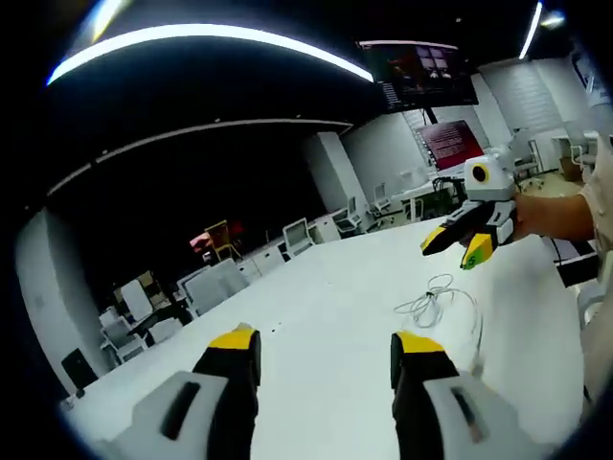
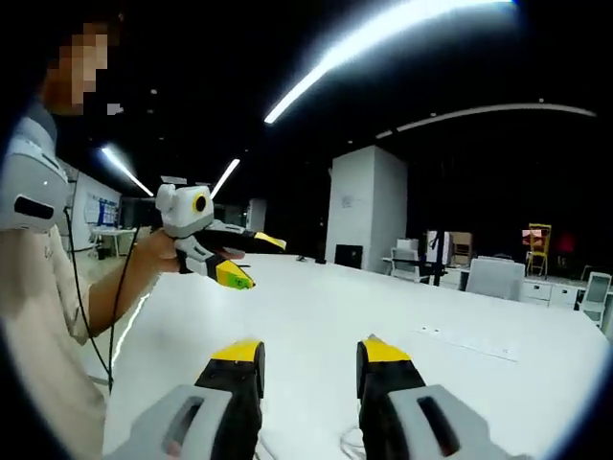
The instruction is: Plug the desk Type‑C cable into the charger adapter.
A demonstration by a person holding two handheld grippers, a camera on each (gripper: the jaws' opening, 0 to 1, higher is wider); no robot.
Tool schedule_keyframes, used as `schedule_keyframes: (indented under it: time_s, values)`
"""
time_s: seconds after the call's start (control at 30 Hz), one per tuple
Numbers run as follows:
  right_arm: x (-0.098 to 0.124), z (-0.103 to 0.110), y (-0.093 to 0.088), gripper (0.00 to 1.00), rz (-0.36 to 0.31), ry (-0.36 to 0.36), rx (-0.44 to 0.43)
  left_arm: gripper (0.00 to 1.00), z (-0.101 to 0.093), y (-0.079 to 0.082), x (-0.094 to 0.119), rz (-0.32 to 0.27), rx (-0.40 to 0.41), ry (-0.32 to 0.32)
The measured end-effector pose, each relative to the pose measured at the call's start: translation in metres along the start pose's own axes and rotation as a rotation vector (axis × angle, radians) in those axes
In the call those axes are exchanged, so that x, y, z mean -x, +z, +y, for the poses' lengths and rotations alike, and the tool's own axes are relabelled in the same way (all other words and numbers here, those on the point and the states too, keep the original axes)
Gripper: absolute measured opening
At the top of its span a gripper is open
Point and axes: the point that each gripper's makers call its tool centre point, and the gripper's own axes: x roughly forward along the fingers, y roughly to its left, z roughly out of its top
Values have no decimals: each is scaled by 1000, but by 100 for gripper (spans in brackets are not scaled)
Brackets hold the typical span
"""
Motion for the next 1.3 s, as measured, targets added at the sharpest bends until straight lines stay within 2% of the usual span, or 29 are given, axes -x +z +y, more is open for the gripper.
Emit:
schedule_keyframes:
  time_s: [0.07,0.17,0.27,0.4,0.53,0.73,0.8,1.03,1.3]
  values:
    - [4,-8,-6,42,15,-29,2,55,9,2,6,-11,-42,66]
    - [15,-19,-7,46,8,-78,2,58,16,6,17,-33,-61,122]
    - [32,-32,2,47,-26,-160,21,60,20,9,30,-68,-38,154]
    - [55,-40,16,48,-61,-224,22,61,27,5,46,-80,-14,208]
    - [71,-41,23,49,-76,-264,24,61,28,-1,55,-84,-4,227]
    - [86,-39,25,50,-77,-305,32,64,32,-8,66,-99,33,263]
    - [90,-40,22,51,-63,-325,45,64,32,-12,70,-99,50,264]
    - [108,-40,18,53,-85,-366,21,65,29,-24,89,-106,113,291]
    - [120,-34,7,53,-81,-372,-3,65,14,-43,111,-83,152,304]
